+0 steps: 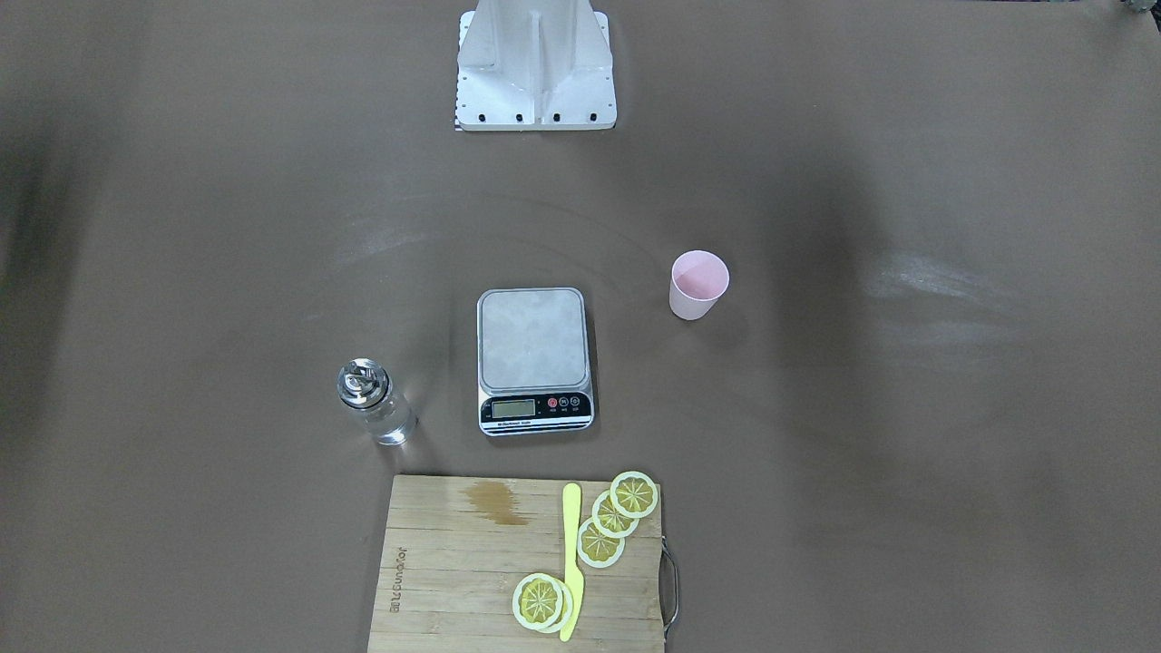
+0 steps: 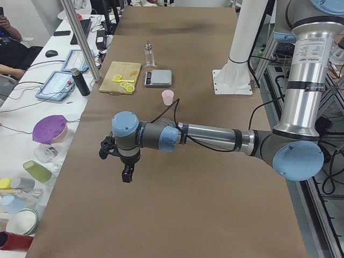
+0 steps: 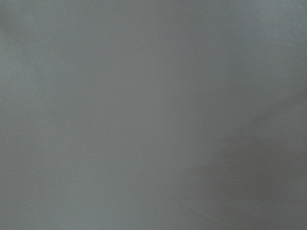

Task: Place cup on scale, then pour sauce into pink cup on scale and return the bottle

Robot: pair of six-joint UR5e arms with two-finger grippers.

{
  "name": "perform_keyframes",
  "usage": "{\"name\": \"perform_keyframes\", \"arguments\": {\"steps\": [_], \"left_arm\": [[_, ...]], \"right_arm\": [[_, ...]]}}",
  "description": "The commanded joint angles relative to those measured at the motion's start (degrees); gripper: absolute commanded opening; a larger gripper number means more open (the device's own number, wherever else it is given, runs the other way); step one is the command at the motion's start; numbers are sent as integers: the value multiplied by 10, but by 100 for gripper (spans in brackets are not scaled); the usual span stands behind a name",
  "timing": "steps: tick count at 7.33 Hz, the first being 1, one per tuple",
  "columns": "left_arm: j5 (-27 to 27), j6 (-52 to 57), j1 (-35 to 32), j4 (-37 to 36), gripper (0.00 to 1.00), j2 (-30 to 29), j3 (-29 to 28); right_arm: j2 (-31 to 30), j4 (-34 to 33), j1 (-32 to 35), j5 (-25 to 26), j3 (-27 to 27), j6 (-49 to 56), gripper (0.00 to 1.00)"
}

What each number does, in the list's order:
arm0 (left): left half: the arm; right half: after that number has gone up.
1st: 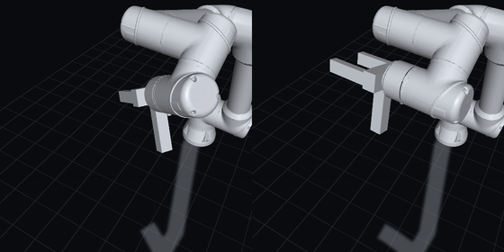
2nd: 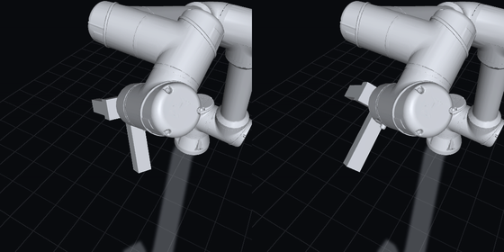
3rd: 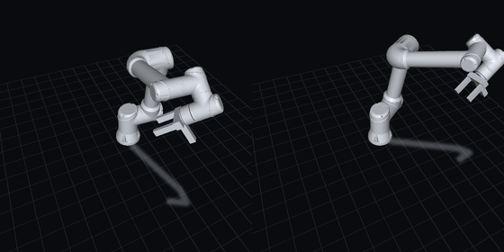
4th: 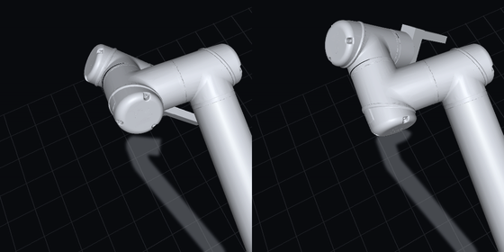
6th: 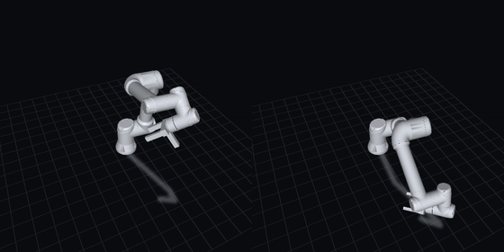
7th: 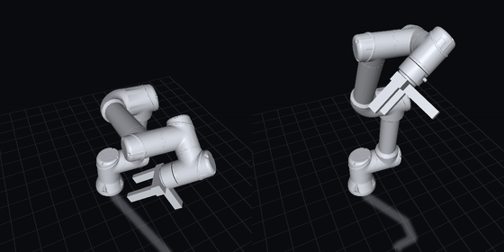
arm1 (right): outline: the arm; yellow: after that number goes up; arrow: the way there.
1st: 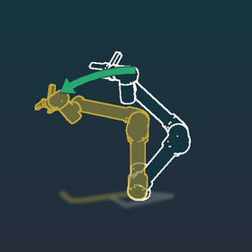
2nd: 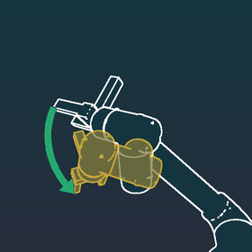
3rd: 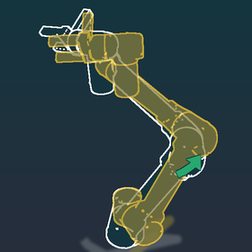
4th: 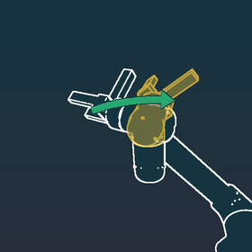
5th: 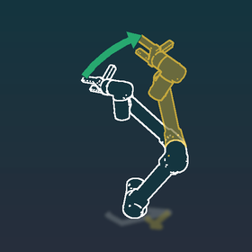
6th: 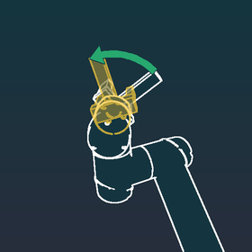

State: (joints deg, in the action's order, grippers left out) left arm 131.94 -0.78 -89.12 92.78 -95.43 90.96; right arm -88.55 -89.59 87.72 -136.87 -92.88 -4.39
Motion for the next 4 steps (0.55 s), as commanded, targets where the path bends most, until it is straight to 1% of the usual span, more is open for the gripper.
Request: {"name": "perform_keyframes", "arguments": {"steps": [1,4], "left_arm": [[-5,-2,0,3,98,7,14],[-4,-3,0,2,98,7,14]], "right_arm": [[-1,3,0,-1,1,0,100],[0,4,0,-4,0,-1,100]]}}
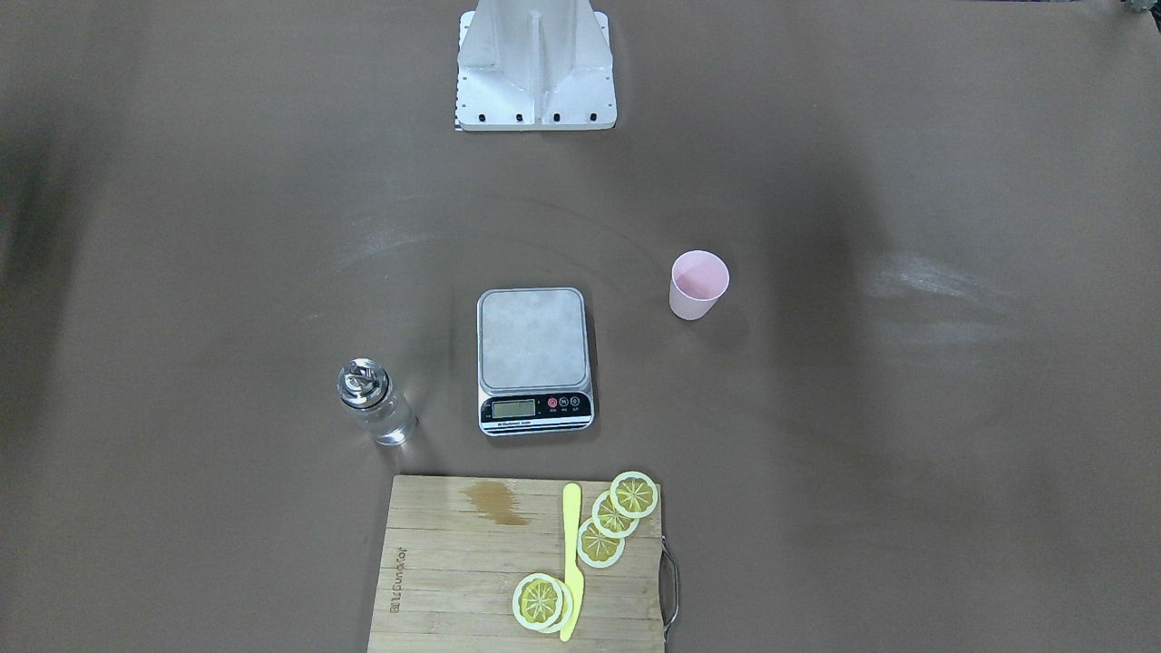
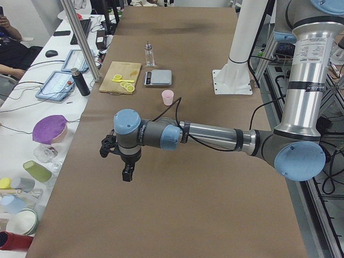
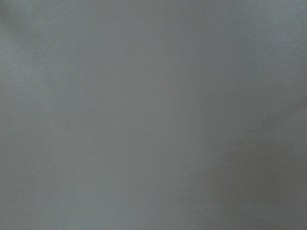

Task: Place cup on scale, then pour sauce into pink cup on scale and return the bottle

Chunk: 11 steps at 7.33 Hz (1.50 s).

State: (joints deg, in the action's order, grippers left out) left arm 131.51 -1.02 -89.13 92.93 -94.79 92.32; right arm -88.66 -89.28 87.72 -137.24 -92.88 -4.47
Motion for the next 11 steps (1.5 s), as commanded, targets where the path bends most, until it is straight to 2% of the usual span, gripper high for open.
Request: {"name": "perform_keyframes", "arguments": {"steps": [1,3,6,7,9,10,11], "left_arm": [[21,0,0,-1,98,0,-1],[24,-1,1,-1,98,0,6],[26,-79,8,-9,98,-11,53],[25,-165,41,-8,98,-13,85],[6,-398,190,-4,98,-27,172],[6,-466,234,-1,98,-38,195],[-14,-544,283,-1,98,-83,196]], "right_arm": [[1,1,0,0,-1,1,100],[1,2,0,0,-4,2,100],[-2,2,0,0,-13,2,100],[-1,2,0,0,-13,1,100],[0,2,-2,0,-13,1,100],[0,2,-2,0,-13,1,100],[0,2,-3,0,-13,1,100]]}}
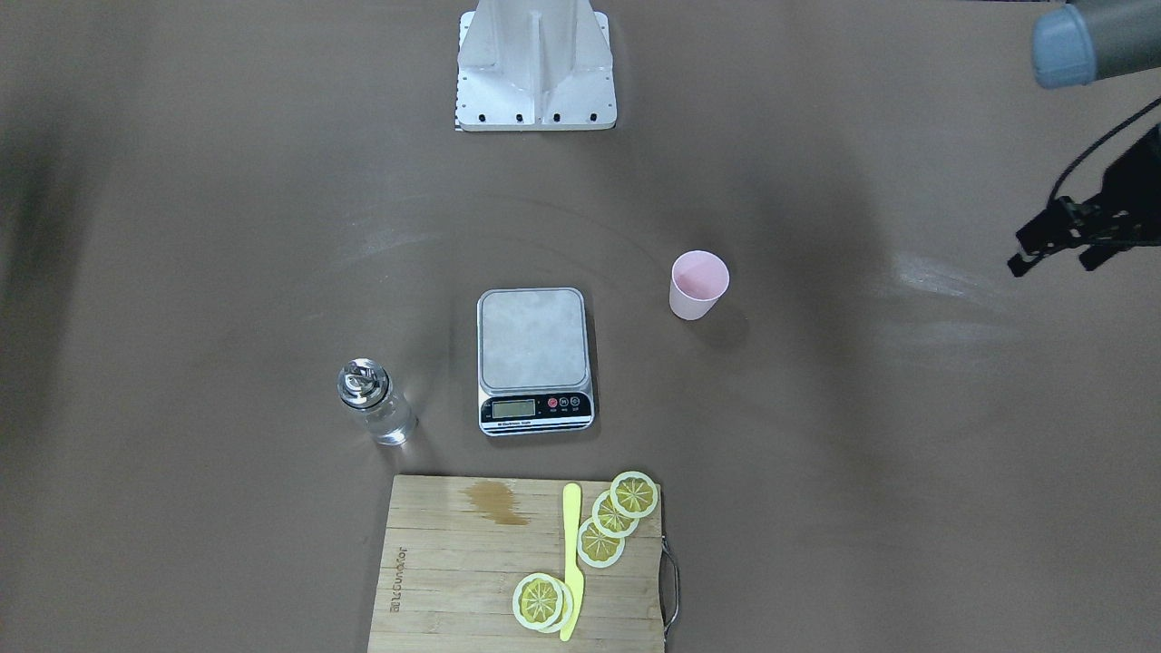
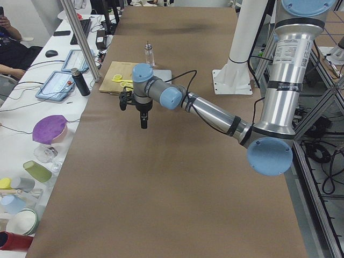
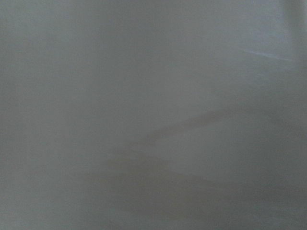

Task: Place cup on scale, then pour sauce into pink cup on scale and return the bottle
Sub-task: 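Reach the left gripper to the pink cup and grasp it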

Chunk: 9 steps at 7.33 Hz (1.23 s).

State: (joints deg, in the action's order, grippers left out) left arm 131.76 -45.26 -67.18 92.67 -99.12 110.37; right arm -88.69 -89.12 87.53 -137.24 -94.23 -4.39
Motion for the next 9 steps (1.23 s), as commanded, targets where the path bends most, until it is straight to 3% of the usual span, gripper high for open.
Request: {"name": "perform_keyframes", "arguments": {"steps": [1,2,3,9], "left_arm": [[-93,-200,149,0,97,-86,13],[-152,-264,219,-3,97,-121,7],[-161,-282,247,-4,97,-139,-1],[-174,-283,297,1,88,-144,-52]], "right_arm": [[-1,1,-1,0,0,0,100],[0,0,-2,1,0,0,100],[0,0,-3,2,2,0,100],[0,0,-10,1,1,-1,100]]}}
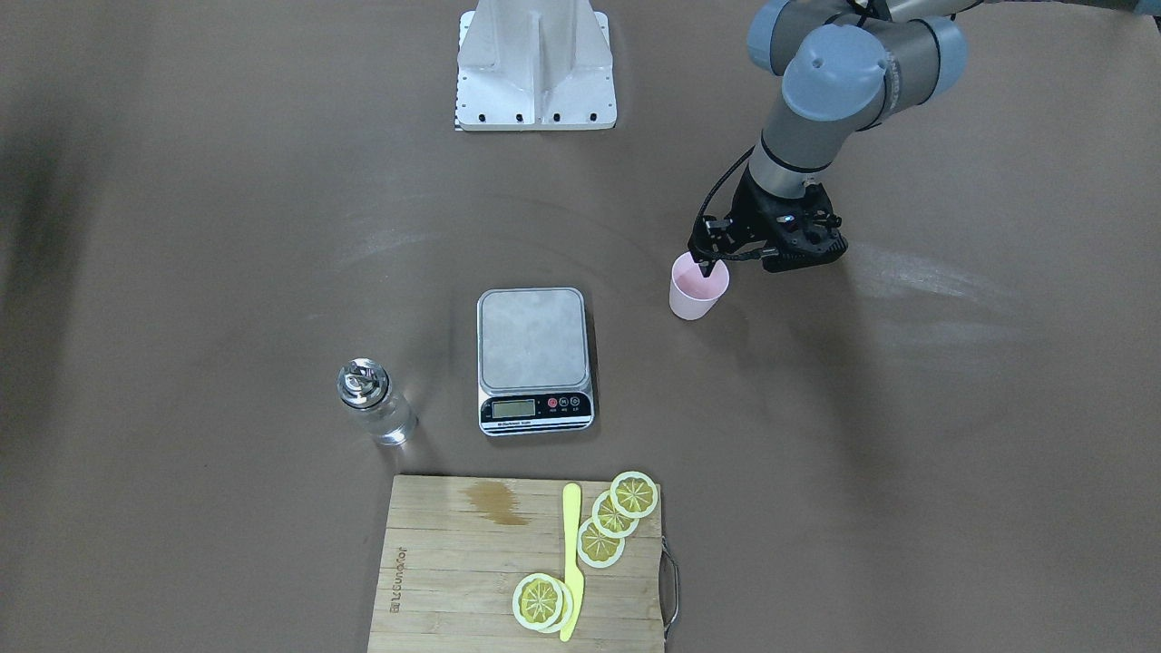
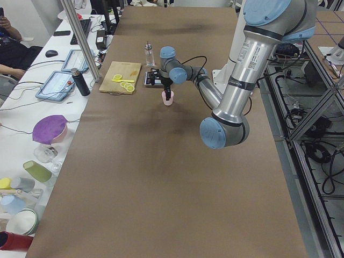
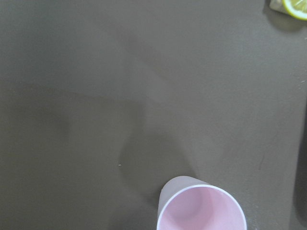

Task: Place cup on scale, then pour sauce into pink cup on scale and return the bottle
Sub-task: 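Reach the left gripper to the pink cup and grasp it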

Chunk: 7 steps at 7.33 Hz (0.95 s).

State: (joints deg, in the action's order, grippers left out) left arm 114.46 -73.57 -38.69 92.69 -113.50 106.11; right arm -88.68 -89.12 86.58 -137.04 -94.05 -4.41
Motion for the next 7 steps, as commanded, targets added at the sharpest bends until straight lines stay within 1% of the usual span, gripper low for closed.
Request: {"name": "perform_keyframes", "arguments": {"steps": [1,2,3,4,6,7], "left_arm": [[-7,0,17,5,83,-3,-18],[-8,-1,26,7,76,-4,-21],[-8,0,28,7,65,-5,-23],[-8,0,28,7,49,-4,-24],[-7,1,27,8,8,-7,-28],[-7,0,27,8,0,-8,-30]], "right_arm": [[0,0,-1,0,-1,0,100],[0,0,-1,0,0,0,100],[0,0,-1,0,1,0,100],[0,0,-1,0,1,0,100],[0,0,-1,0,0,0,100],[0,0,-1,0,-1,0,100]]}}
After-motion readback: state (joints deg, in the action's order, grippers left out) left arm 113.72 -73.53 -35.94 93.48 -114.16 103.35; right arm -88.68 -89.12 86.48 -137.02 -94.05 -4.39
